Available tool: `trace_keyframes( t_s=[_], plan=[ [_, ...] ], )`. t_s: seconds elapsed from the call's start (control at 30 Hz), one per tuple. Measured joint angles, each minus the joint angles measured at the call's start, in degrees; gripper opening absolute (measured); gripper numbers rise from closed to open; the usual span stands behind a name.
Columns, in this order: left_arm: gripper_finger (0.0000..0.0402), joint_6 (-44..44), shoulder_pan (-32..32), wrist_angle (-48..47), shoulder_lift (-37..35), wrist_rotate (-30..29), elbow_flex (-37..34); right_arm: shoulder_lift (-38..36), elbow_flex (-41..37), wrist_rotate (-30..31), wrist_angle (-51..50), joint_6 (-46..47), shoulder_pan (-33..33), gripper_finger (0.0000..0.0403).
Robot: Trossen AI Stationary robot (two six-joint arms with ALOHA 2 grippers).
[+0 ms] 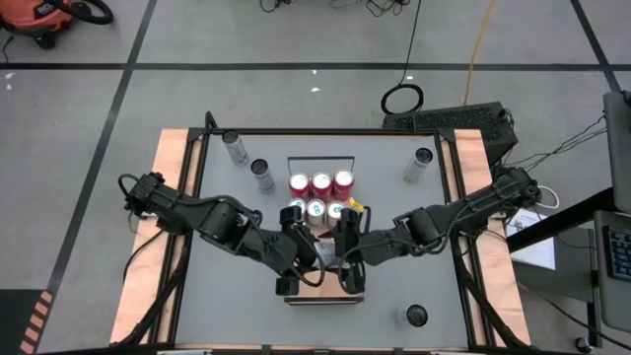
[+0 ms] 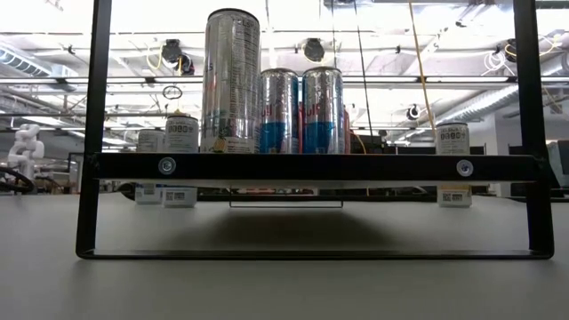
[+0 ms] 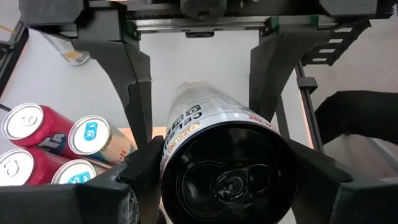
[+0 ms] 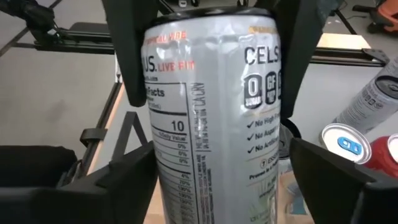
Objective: Place canned beverage on shelf
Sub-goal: Put the bottom white-yellow soda can aligned with the other white-yellow soda can on the shelf
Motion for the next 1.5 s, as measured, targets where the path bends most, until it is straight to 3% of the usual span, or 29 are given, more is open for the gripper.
trace_keyframes(
  t_s=[0.13, 0.47, 0.77, 0.93, 1.17, 1.27, 1.37, 1.5],
  plan=[
    [0.0255, -0.13, 0.35, 0.04, 0.0, 0.11, 0.0, 0.0, 0.0, -1.63, 0.02, -0.64, -0.61, 0.0291],
    [0.0263, -0.59, 0.7, -0.38, 0.0, -0.15, 0.0, 0.0, 0.0, -3.9, -0.31, -3.52, -1.38, 0.0171],
    [0.0343, 3.56, -0.28, 3.19, -0.22, -1.77, 0.04, -0.22, -0.11, -8.95, -2.4, -3.61, -1.29, 0.0172],
    [0.0364, 4.38, -1.23, 4.13, -1.0, -3.75, 0.04, -0.99, -0.11, -9.48, -2.67, -3.41, -0.99, 0.0173],
    [0.0365, 5.54, -5.79, 3.99, -5.95, -15.45, 0.04, -5.6, -0.2, -14.82, -8.93, -3.72, -0.14, 0.0173],
    [0.0365, 6.31, -8.41, 3.33, -7.71, -19.64, 0.05, -8.66, -3.86, -14.43, -7.4, -4.55, 1.35, 0.0173],
    [0.0365, 5.82, -10.89, -0.08, -8.2, -25.86, 0.07, -12.7, -12.16, -14.46, 0.12, -5.34, 2.79, 0.0174],
    [0.0365, 5.94, -12.74, -0.59, -8.29, -32.43, -3.52, -17.67, -26.52, -14.61, 20.42, -8.07, 4.08, 0.0174]
  ],
)
